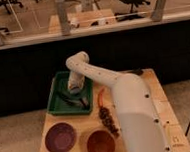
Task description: Wipe tray with sponge
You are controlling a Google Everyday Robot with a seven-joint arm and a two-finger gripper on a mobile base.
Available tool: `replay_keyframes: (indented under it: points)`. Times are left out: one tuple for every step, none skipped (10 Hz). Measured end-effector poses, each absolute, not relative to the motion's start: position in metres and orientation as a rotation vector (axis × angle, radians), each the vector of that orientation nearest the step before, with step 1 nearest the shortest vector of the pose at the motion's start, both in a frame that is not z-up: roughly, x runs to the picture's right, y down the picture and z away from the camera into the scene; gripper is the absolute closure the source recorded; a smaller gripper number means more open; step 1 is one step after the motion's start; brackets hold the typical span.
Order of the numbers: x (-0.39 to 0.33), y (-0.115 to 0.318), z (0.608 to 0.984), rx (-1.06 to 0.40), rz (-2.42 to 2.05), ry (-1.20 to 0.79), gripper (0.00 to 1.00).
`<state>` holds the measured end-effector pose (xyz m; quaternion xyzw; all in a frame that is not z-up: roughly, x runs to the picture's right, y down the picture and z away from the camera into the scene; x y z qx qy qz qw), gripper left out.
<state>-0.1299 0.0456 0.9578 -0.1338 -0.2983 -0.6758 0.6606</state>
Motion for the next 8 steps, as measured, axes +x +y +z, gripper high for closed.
replay_keyframes:
  points:
    - [-0.140, 0.043, 0.960, -0.294, -1.545, -0.677, 1.00]
    - [-0.149, 0.041, 0.961, -0.287, -1.557, -0.682, 1.00]
    - [-0.154, 0.042, 0.960, -0.281, -1.572, -0.690, 1.00]
    - [-0.157, 0.045, 0.958, -0.280, -1.585, -0.697, 1.00]
    - [-0.157, 0.048, 0.954, -0.275, -1.595, -0.706, 1.00]
    - [-0.153, 0.053, 0.947, -0.273, -1.605, -0.713, 1.00]
    - [-0.149, 0.055, 0.943, -0.274, -1.611, -0.715, 1.00]
    - [-0.144, 0.058, 0.941, -0.279, -1.614, -0.716, 1.00]
